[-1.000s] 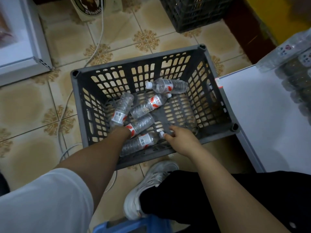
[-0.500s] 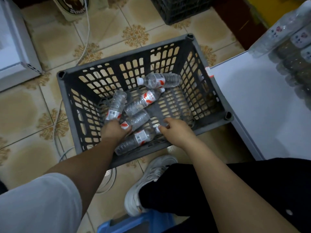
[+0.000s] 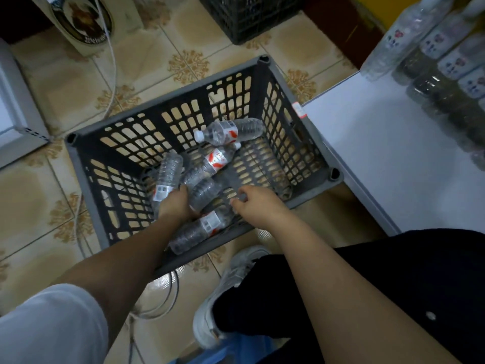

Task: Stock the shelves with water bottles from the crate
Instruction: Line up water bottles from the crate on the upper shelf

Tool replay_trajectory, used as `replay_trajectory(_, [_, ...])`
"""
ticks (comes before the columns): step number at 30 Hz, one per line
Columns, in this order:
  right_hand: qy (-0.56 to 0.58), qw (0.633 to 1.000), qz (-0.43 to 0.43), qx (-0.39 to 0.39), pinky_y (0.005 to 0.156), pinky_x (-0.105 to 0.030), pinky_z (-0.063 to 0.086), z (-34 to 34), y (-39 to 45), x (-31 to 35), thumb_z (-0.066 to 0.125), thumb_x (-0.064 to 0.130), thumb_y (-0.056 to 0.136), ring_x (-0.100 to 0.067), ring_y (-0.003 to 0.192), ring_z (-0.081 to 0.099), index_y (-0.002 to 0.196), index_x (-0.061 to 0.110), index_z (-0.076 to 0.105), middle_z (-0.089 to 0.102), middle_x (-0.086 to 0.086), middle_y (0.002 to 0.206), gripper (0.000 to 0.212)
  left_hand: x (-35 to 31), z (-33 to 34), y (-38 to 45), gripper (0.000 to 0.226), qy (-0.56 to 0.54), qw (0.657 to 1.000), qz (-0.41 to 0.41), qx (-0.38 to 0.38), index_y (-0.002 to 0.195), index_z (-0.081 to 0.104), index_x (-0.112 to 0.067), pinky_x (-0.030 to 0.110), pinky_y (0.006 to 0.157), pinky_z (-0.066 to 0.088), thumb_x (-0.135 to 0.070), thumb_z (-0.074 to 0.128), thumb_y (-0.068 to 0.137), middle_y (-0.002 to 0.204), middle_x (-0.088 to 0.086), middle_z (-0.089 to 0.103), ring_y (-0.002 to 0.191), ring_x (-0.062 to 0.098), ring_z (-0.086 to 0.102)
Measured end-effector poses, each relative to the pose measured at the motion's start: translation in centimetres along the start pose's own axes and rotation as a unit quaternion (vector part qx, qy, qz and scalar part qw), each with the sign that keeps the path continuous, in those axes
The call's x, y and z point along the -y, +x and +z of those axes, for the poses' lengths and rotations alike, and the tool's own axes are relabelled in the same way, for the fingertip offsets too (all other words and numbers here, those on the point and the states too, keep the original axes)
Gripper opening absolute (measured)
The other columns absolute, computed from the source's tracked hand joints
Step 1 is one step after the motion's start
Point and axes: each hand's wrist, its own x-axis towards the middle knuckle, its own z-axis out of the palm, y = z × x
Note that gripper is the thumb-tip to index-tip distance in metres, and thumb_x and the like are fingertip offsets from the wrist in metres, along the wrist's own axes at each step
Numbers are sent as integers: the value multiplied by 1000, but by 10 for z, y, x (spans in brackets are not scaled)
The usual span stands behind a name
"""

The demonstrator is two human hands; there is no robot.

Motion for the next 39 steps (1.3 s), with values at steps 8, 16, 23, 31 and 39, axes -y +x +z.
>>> replay_trajectory(8, [50, 998, -15, -23, 97, -32, 42, -7, -19, -1, 52, 40, 97, -26, 121, 52, 138, 12, 49, 55, -9, 136, 50, -1, -90, -38, 36, -377, 920, -20, 103, 117, 59, -18, 32, 68, 59, -32, 71, 86, 100, 7, 72, 81, 18, 73])
replay_trajectory(16, [183, 974, -127, -39, 85, -30, 49, -36, -86, 40, 71, 50, 82, -11, 111, 58, 139, 32, 44, 60, 6, 128, 66, -77, -186, -125, 39, -709, 692, 36, 134, 124, 55, -9, 45, 90, 56, -29, 63, 92, 117, 19, 68, 107, 33, 67])
replay_trajectory(23, [245, 933, -170, -202, 61, -18, 55, -87, -201, 47, 81, 35, 75, -3, 76, 67, 115, 29, 60, 69, 13, 97, 46, -132, -244, -194, 66, -767, 612, 140, 135, 131, 52, -3, 35, 74, 60, -40, 68, 80, 108, 16, 71, 97, 27, 70])
replay_trajectory(31, [408, 874, -206, -166, 58, -16, 52, -166, -384, 12, 75, 31, 78, -6, 63, 58, 104, 8, 73, 68, -3, 86, 35, -175, -324, -275, 66, -669, 608, 394, 166, 146, 39, -16, 41, 100, 50, -31, 68, 88, 139, 12, 56, 125, 31, 56])
replay_trajectory(39, [504, 720, -210, -428, 51, -15, 46, -222, -518, -11, 71, 39, 84, -7, 58, 49, 95, 16, 71, 64, -4, 92, 26, -274, -375, -390, 54, -380, 759, 527, 43, 122, 60, -29, 35, 91, 53, -41, 81, 75, 115, -8, 70, 108, 11, 66])
